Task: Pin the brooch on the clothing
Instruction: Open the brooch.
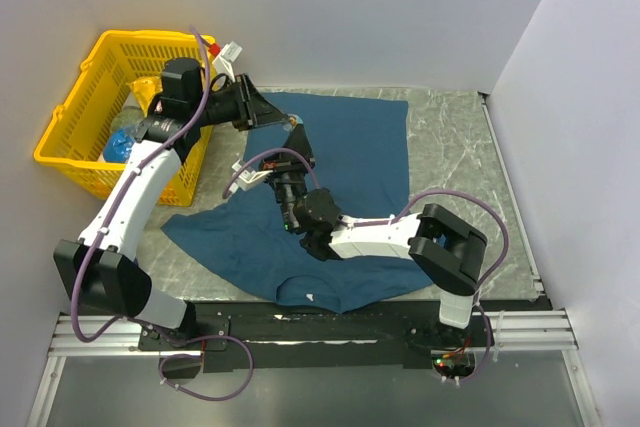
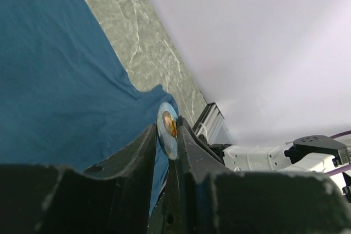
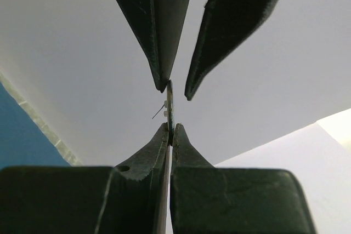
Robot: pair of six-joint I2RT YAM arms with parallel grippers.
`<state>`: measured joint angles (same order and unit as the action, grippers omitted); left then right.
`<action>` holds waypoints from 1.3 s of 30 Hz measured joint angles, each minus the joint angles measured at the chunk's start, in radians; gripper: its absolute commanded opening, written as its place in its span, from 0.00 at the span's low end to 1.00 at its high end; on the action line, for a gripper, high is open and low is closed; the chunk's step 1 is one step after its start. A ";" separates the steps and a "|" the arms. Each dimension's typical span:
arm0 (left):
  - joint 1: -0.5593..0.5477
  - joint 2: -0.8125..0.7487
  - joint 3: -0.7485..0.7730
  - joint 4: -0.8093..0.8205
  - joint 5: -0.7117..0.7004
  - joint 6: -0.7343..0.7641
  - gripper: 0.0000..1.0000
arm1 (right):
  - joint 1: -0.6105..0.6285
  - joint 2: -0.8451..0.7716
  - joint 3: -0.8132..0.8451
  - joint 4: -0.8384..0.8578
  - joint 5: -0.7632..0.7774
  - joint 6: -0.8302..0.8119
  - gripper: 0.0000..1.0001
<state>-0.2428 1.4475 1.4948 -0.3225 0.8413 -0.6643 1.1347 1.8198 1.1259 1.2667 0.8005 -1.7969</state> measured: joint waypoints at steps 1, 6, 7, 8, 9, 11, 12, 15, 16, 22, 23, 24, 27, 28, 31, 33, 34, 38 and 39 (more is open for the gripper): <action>-0.002 0.005 0.002 -0.002 0.000 -0.001 0.26 | 0.000 0.001 0.000 0.000 0.000 0.000 0.00; -0.024 0.037 0.033 -0.027 -0.003 0.017 0.01 | 0.001 0.002 0.000 0.005 0.009 0.000 0.00; -0.026 0.040 0.039 -0.031 -0.003 0.018 0.01 | 0.001 0.002 0.000 0.005 0.013 0.001 0.00; -0.027 0.040 0.043 -0.035 -0.004 0.017 0.01 | 0.001 0.003 0.000 0.003 0.014 0.001 0.00; -0.028 0.040 0.047 -0.037 -0.005 0.017 0.01 | 0.001 0.004 0.000 0.005 0.014 0.000 0.00; -0.029 0.040 0.050 -0.042 -0.009 0.017 0.01 | 0.002 0.004 0.001 0.005 0.016 0.001 0.00; -0.030 0.040 0.050 -0.043 -0.013 0.017 0.01 | 0.002 0.004 0.001 0.005 0.016 0.001 0.02; -0.033 0.038 0.050 -0.048 -0.031 0.017 0.01 | 0.002 0.004 0.001 0.004 0.021 0.011 0.30; -0.034 0.037 0.051 -0.050 -0.038 0.017 0.01 | 0.002 0.004 0.002 0.004 0.023 0.021 0.36; -0.029 0.035 0.065 -0.027 -0.107 0.025 0.01 | 0.002 -0.008 0.002 -0.018 0.049 0.122 0.66; -0.023 0.035 0.065 -0.019 -0.117 0.022 0.01 | 0.002 -0.020 0.001 -0.045 0.054 0.156 0.68; -0.018 0.035 0.065 -0.014 -0.128 0.020 0.01 | 0.002 -0.033 0.000 -0.076 0.059 0.190 0.69; 0.000 0.035 0.065 0.006 -0.151 0.014 0.01 | 0.002 -0.089 -0.001 -0.200 0.074 0.311 0.77; 0.008 0.035 0.065 0.015 -0.158 0.013 0.01 | 0.002 -0.111 -0.001 -0.247 0.076 0.355 0.79; 0.029 0.036 0.065 0.037 -0.174 0.006 0.01 | 0.002 -0.187 0.000 -0.439 0.067 0.527 0.87; 0.042 0.037 0.065 0.049 -0.186 0.005 0.01 | 0.001 -0.235 0.005 -0.606 0.035 0.660 0.91; 0.048 0.038 0.065 0.053 -0.189 0.005 0.01 | -0.005 -0.261 0.013 -0.703 0.005 0.735 0.91; 0.066 0.039 0.061 0.060 -0.195 0.014 0.01 | -0.048 -0.371 0.059 -1.050 -0.200 1.028 0.99; 0.069 0.039 0.056 0.068 -0.195 0.017 0.01 | -0.064 -0.398 0.063 -1.098 -0.246 1.072 0.99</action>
<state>-0.1741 1.4864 1.5505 -0.2546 0.6468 -0.6476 1.0706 1.4220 1.1893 0.1684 0.5549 -0.7246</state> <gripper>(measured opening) 0.033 0.966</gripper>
